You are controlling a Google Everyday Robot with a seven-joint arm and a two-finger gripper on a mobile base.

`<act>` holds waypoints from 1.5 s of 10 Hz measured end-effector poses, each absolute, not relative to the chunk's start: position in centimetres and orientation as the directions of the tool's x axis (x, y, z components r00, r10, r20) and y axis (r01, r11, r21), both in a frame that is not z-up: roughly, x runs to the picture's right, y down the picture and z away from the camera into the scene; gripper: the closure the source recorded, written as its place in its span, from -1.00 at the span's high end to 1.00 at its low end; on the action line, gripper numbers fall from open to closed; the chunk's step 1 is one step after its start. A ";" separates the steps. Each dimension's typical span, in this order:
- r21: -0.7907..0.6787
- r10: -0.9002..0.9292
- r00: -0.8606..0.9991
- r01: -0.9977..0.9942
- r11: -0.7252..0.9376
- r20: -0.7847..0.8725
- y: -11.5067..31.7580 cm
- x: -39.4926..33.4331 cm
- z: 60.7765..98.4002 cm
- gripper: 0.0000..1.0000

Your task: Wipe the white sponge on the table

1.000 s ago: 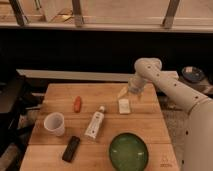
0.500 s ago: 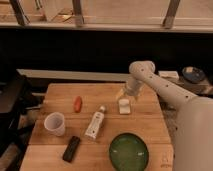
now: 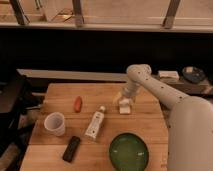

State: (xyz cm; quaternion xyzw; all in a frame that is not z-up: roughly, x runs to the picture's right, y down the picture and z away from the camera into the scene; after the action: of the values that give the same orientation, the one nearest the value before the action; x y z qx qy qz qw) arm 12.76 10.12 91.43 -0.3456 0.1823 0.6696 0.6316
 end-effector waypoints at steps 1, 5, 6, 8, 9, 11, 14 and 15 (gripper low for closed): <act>-0.190 0.716 0.036 -0.972 -0.136 -0.697 10.4 12.6 91.6 0.48; -0.171 0.706 0.038 -0.978 -0.118 -0.707 11.5 12.5 92.1 -0.32; -0.165 0.703 0.035 -0.979 -0.118 -0.711 11.8 12.6 92.0 -0.53; -0.152 0.688 0.026 -0.981 -0.123 -0.725 12.8 13.3 91.3 -0.91; -0.144 0.679 0.018 -0.981 -0.129 -0.734 13.5 13.6 90.8 -0.99; -0.116 0.660 -0.014 -0.981 -0.153 -0.751 14.8 14.8 89.6 -1.00; -0.045 0.646 -0.087 -0.982 -0.185 -0.758 15.2 18.3 88.3 -1.00; -0.024 0.647 -0.109 -0.981 -0.193 -0.755 14.8 19.7 88.1 -1.00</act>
State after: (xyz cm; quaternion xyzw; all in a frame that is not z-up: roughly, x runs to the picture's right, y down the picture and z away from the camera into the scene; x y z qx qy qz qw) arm 19.66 14.80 88.14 -0.3272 0.2550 0.6995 0.5818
